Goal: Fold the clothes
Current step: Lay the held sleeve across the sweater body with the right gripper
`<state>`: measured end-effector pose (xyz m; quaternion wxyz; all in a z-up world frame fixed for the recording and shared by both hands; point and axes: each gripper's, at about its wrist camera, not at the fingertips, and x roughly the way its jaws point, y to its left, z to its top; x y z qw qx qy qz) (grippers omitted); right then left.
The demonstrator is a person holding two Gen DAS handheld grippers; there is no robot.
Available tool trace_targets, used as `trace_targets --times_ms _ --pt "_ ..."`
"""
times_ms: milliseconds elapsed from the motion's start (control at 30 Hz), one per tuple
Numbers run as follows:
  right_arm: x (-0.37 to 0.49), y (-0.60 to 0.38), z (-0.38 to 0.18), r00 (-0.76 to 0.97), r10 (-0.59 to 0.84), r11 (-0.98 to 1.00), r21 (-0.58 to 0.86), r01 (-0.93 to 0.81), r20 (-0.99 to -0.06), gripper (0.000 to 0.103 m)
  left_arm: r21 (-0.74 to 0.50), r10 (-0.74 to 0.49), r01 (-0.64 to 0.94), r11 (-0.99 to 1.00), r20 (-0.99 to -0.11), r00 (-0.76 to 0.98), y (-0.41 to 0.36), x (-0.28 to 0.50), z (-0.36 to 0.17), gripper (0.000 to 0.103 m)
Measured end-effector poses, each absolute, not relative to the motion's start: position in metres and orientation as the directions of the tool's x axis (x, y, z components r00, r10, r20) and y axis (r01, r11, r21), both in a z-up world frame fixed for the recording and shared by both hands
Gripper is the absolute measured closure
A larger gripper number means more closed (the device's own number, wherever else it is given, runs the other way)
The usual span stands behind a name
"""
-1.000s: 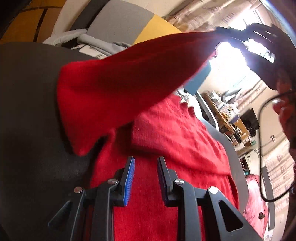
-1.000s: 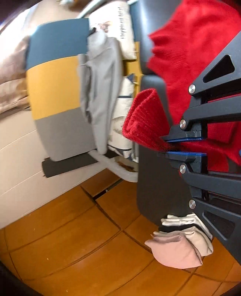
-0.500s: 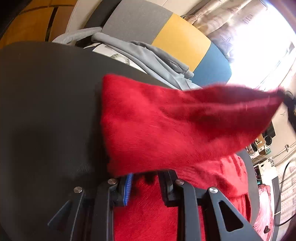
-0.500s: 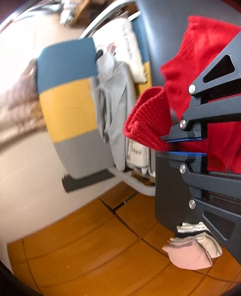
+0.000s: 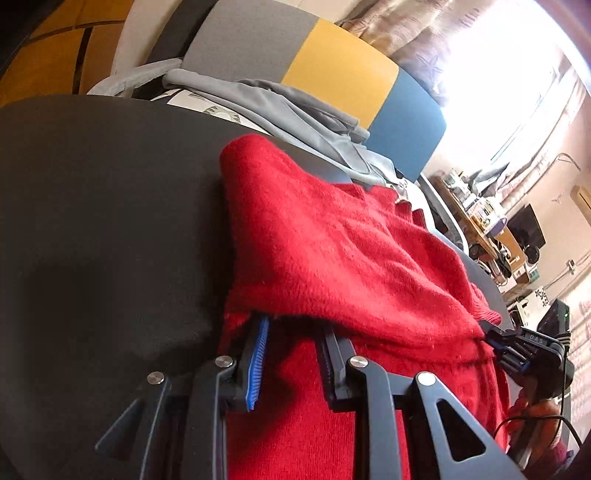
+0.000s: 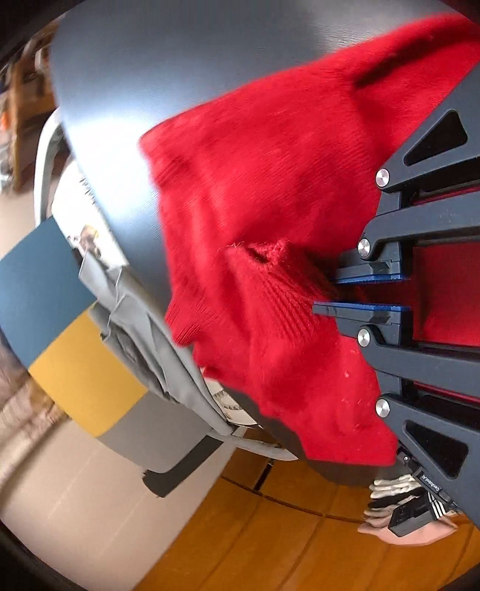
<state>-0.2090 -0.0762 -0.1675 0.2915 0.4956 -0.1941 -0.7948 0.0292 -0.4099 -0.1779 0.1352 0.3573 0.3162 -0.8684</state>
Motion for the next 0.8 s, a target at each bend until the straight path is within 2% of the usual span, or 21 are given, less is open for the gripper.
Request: trace_targets --times_ms 100,167,200,233,300,367,433,467,567,700,800 --pt "-0.207 -0.065 -0.182 -0.321 -0.745 -0.661 0.714 0.234 -0.585 0.09 -0.44 -0.013 0.461 -0.77 -0.713 -0.701 -0.408 0.029 -0.177 0.078" --pt "-0.211 -0.058 -0.187 -0.335 -0.78 -0.606 0.77 0.198 -0.528 0.075 -0.435 -0.013 0.462 -0.773 -0.717 -0.697 -0.406 0.029 -0.176 0.078" --pt "-0.214 -0.054 -0.188 -0.347 -0.794 -0.579 0.796 0.179 -0.499 0.053 -0.434 -0.013 0.462 -0.774 -0.718 -0.696 -0.406 0.029 -0.176 0.078" --pt "-0.216 -0.05 -0.19 -0.359 -0.806 -0.55 0.82 0.16 -0.471 0.039 -0.434 -0.013 0.463 -0.773 -0.718 -0.695 -0.406 0.029 -0.176 0.078" --pt "-0.224 -0.047 -0.187 -0.389 -0.81 -0.522 0.842 0.138 -0.439 0.039 -0.437 -0.017 0.466 -0.769 -0.715 -0.699 -0.406 0.03 -0.174 0.078" --pt "-0.232 -0.051 -0.184 -0.393 -0.797 -0.542 0.83 0.133 -0.458 0.045 -0.44 -0.023 0.469 -0.766 -0.709 -0.705 -0.406 0.029 -0.171 0.078" --pt "-0.241 -0.061 -0.185 -0.367 -0.777 -0.586 0.8 0.128 -0.511 0.08 -0.461 -0.017 0.462 -0.758 -0.694 -0.72 -0.407 0.03 -0.168 0.078" --pt "-0.243 -0.065 -0.183 -0.356 -0.765 -0.609 0.782 0.131 -0.537 0.086 -0.466 -0.012 0.461 -0.755 -0.693 -0.721 -0.408 0.029 -0.167 0.078" --pt "-0.248 -0.075 -0.17 -0.354 -0.726 -0.671 0.72 0.179 -0.589 0.091 -0.449 -0.023 0.458 -0.767 -0.694 -0.719 -0.407 0.027 -0.165 0.078" --pt "-0.234 -0.064 -0.114 -0.451 -0.723 -0.682 0.646 0.343 -0.523 0.093 -0.405 -0.033 0.467 -0.786 -0.727 -0.686 -0.405 0.023 -0.173 0.078" --pt "-0.225 -0.049 -0.107 -0.512 -0.662 -0.744 0.565 0.358 -0.547 0.093 -0.394 -0.031 0.464 -0.793 -0.735 -0.677 -0.404 0.022 -0.175 0.078"
